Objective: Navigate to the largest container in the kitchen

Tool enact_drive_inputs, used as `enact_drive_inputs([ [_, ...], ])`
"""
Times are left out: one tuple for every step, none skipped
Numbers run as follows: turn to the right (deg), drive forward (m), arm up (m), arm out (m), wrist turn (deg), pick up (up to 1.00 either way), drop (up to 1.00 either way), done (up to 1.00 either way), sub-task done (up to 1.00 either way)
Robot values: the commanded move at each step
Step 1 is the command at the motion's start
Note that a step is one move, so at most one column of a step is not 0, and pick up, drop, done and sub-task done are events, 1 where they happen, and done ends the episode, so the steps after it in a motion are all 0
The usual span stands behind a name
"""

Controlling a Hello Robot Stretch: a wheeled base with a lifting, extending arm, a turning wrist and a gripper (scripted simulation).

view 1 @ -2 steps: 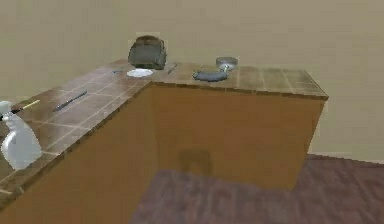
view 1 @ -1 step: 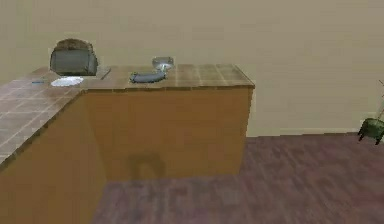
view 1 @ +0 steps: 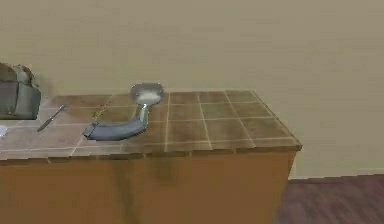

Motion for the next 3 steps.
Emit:
enact_drive_inputs([
  [45.0,0.0,0.0,0.0,0.0,0.0,0.0,0.0,0.0],
  [45.0,0.0,0.0,0.0,0.0,0.0,0.0,0.0,0.0],
  [45.0,0.0,0.0,0.0,0.0,0.0,0.0,0.0,0.0],
])
